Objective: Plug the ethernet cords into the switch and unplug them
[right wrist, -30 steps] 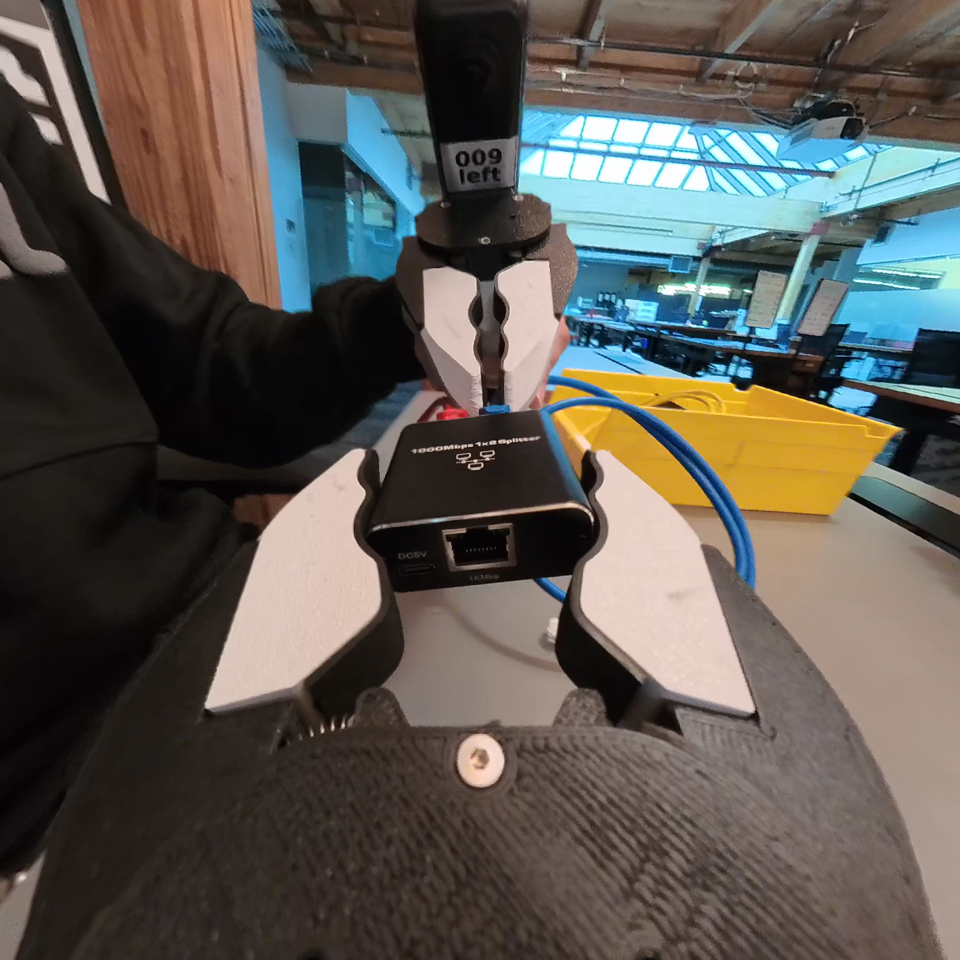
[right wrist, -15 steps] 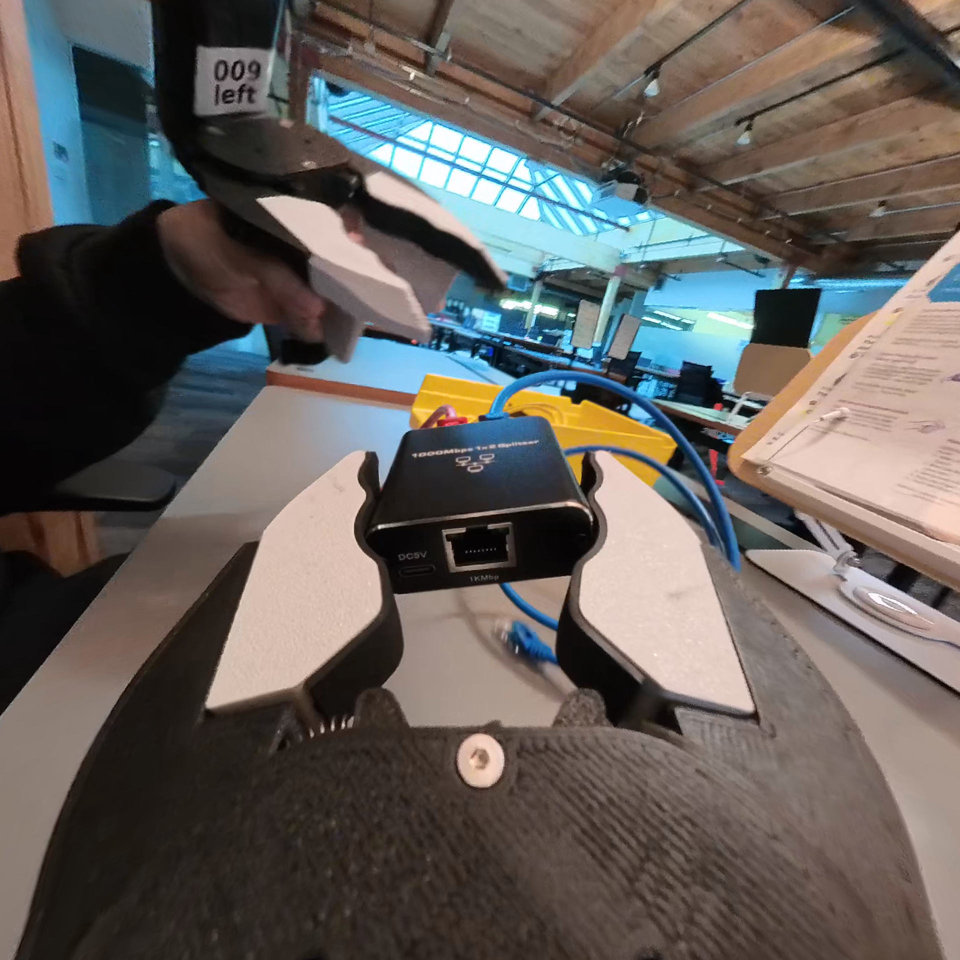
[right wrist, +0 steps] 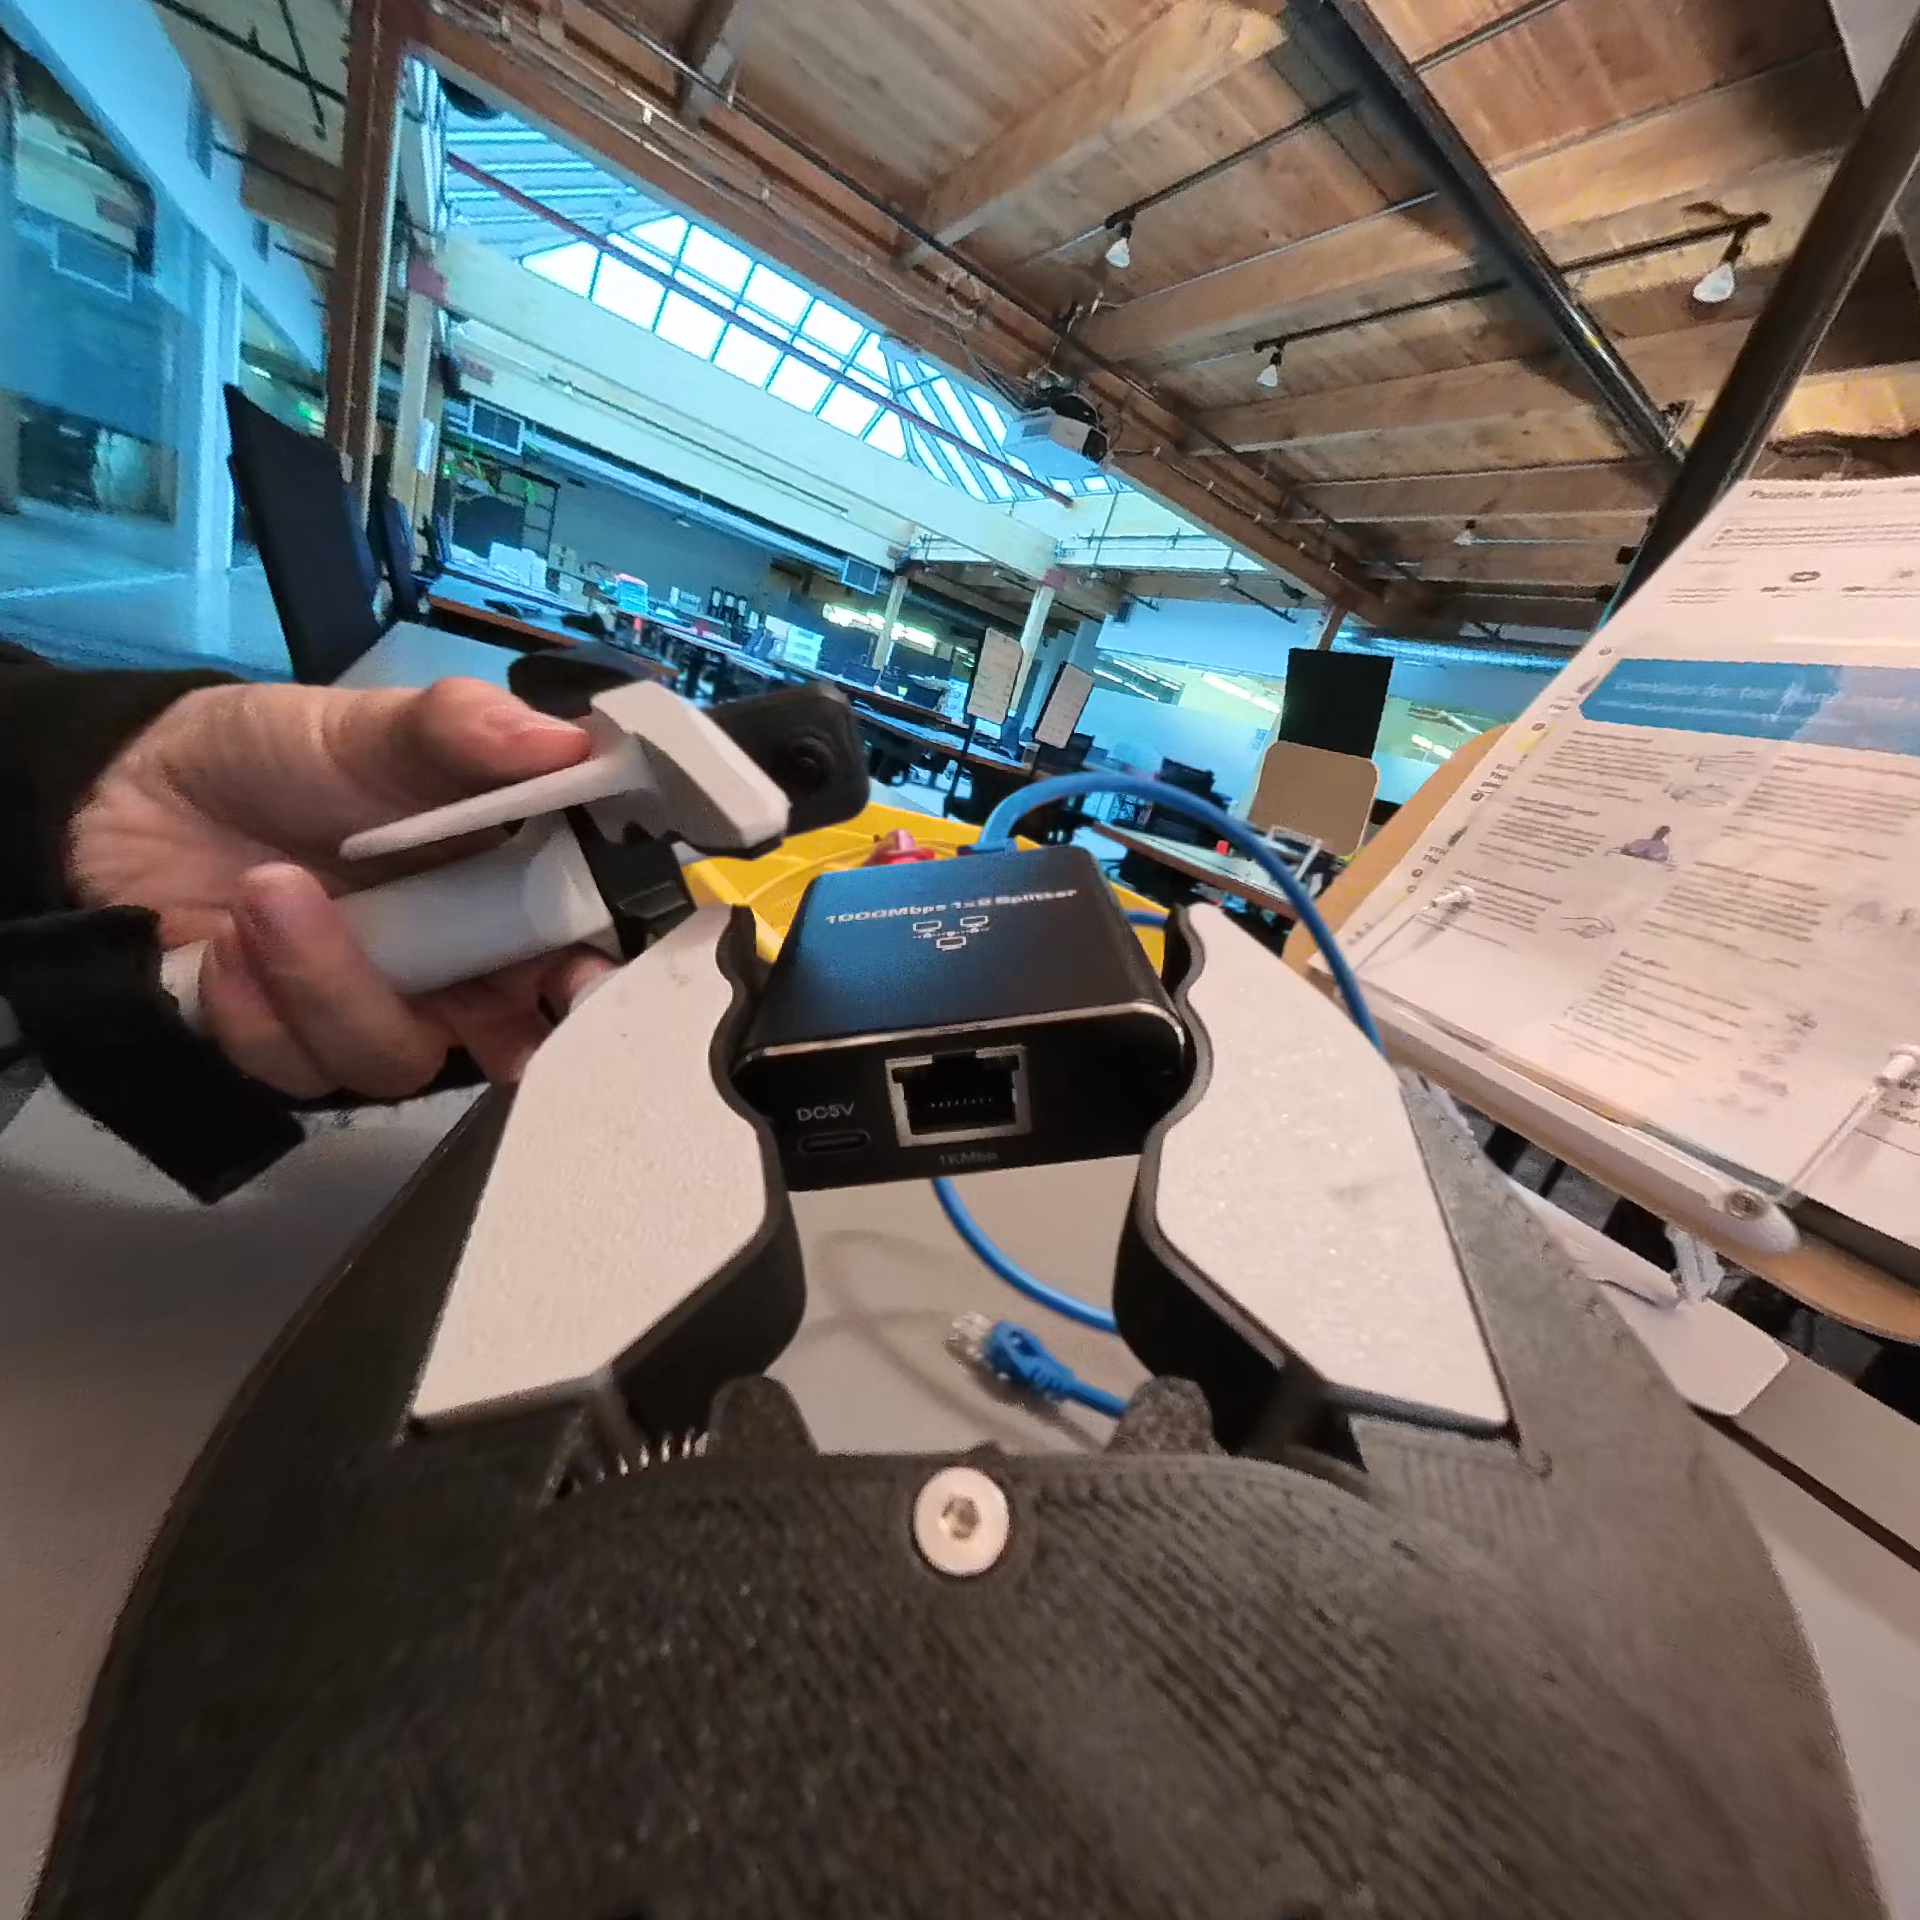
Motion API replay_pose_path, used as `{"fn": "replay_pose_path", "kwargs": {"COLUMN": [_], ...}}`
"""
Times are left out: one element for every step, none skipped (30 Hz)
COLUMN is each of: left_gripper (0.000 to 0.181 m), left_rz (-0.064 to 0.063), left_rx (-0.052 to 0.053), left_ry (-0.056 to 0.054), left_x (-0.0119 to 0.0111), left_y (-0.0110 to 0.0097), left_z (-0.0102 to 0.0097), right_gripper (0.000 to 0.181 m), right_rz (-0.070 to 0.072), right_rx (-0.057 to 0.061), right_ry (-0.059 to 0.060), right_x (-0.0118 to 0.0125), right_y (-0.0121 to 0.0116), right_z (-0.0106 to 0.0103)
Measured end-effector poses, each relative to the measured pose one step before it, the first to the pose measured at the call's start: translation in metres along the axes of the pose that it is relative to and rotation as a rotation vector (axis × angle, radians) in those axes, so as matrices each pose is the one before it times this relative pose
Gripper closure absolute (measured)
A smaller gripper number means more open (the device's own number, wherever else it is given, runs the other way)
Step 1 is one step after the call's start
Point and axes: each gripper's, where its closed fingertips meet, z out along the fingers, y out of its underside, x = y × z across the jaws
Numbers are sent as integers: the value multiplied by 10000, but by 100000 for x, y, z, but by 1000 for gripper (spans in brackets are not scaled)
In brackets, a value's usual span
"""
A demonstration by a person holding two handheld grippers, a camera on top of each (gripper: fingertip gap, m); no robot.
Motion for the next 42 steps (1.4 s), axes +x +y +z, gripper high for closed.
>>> {"fn": "replay_pose_path", "kwargs": {"left_gripper": [145,149,157,157,157,157,157,157,156,154,155,154,157,158,158,157,157,157,157,157,157,157,157,157,157,157,157,157,156,156,153,148,146,142,133,119,111,108,106,103,102,101], "left_rz": [-201,-160,27,105,103,113,65,62,65,67,57,25,11,5,-10,42,67,42,14,29,36,-27,-25,7,4,73,122,155,231,318,449,637,722,758,773,725,719,668,499,285,62,-127], "left_rx": [-59,1,5,-117,-374,-492,-427,-445,-559,-543,-478,-571,-596,-403,-392,-591,-660,-537,-425,-409,-281,-37,186,307,379,600,871,1038,1141,1153,1035,804,541,324,154,4,-68,-56,-37,-76,-189,-271], "left_ry": [252,-57,-68,44,-11,-73,-100,-74,-26,-6,-22,78,153,-11,-116,22,176,101,-68,-122,-119,-66,1,-8,-37,-113,-190,-270,-452,-682,-775,-646,-643,-788,-828,-802,-626,-500,-476,-296,-64,45], "left_x": [139,-323,-327,-103,-110,-114,-68,-17,39,53,44,169,296,141,69,250,429,295,52,-63,-83,-83,-21,-51,-96,-158,-244,-364,-619,-832,-787,-400,-239,-331,-320,-236,-19,24,-97,-17,172,202], "left_y": [46,-69,-92,13,275,371,259,233,313,239,159,295,355,173,187,480,592,417,276,270,133,-135,-361,-475,-576,-849,-1194,-1394,-1466,-1371,-1042,-564,-152,140,313,403,370,244,135,126,209,277], "left_z": [278,185,93,52,31,-30,-110,-164,-209,-310,-374,-364,-305,-206,-82,44,173,254,256,194,85,-86,-253,-345,-394,-481,-521,-509,-515,-492,-380,-258,-147,-53,53,105,127,124,139,153,211,251], "right_gripper": [106,106,106,106,106,106,106,105,105,107,102,100,102,102,102,102,102,100,99,101,105,111,115,115,115,115,115,115,115,115,115,115,115,115,115,115,116,116,116,116,116,116], "right_rz": [-108,-21,-19,-14,-29,-75,-66,-32,-76,-45,80,170,136,30,-53,-21,28,30,72,61,-13,-206,-258,-217,-71,-115,-56,53,127,122,-36,-85,-91,-130,-134,-201,-225,-91,6,10,-23,-80], "right_rx": [-47,-42,12,29,15,-75,-238,-300,-275,-80,118,159,94,-4,-124,-195,-201,-171,-74,-85,-170,-123,-10,64,27,24,-14,6,-1,-166,-256,-308,-335,-316,-314,-288,-188,-163,-90,26,83,132], "right_ry": [-117,-60,55,61,-153,-347,-495,-647,-577,-374,-137,-120,-194,-101,-111,-182,-199,-186,-262,-389,-436,-259,94,326,341,497,675,740,822,862,870,820,670,492,488,586,496,247,156,227,178,88], "right_x": [-324,-189,2,131,-54,-269,-431,-581,-560,-338,33,83,-2,32,-89,-278,-325,-336,-436,-617,-716,-463,47,468,491,651,936,1060,1142,1137,1033,861,615,350,306,351,216,-60,-117,-21,-42,-106], "right_y": [96,60,-4,21,59,104,207,198,48,-281,-571,-621,-493,-274,-18,132,209,200,90,162,261,154,-19,-71,21,54,164,130,132,311,443,505,527,501,492,406,241,171,41,-144,-228,-305], "right_z": [179,143,77,-16,-103,-165,-216,-319,-357,-450,-508,-559,-564,-475,-334,-144,58,203,292,307,285,217,121,34,104,129,145,205,267,327,319,271,243,245,227,197,144,134,92,1,-35,-56]}}
